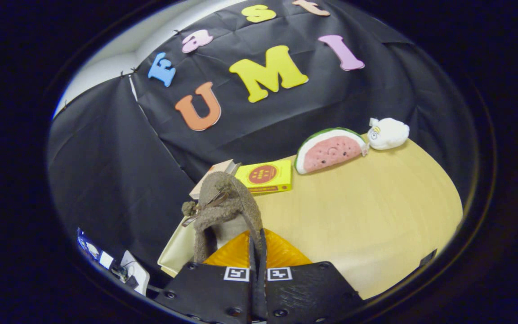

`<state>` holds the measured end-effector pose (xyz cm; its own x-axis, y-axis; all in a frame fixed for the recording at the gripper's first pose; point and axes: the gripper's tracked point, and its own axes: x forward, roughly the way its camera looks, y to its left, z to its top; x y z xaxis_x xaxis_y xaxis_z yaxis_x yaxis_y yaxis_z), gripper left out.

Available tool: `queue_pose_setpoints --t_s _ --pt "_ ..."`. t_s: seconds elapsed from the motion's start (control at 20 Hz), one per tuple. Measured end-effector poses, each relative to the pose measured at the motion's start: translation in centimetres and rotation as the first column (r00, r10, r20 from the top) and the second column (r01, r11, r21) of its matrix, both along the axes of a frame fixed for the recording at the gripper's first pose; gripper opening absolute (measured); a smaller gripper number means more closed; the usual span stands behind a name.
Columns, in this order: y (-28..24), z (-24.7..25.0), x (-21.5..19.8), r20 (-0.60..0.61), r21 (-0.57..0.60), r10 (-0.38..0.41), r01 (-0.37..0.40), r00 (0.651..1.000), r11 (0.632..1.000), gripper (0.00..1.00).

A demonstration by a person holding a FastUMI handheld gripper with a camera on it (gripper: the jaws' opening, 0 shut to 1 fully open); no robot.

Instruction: Open the storage box then place both shoes into the box .Put the left shoe in first, then the right shoe, with the right side of both shoes facing outward in a uniform manner.

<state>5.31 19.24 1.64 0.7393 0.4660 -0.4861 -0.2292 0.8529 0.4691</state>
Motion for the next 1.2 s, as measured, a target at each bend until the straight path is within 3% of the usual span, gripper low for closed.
queue_pose_setpoints --t_s 0.35,0.75,0.95,1.2 --pt "11.6 -0.2 -0.5 -0.082 0.07 0.015 -0.009 0.997 0.997 0.0" --pt "16.5 -5.7 0.8 -0.124 0.093 -0.16 0.172 0.979 0.981 0.0" --pt "15.8 -8.9 1.0 -0.185 0.085 -0.271 0.29 0.945 0.953 0.0" --pt "16.3 -9.4 0.2 -0.153 0.072 -0.327 0.34 0.933 0.938 0.0"
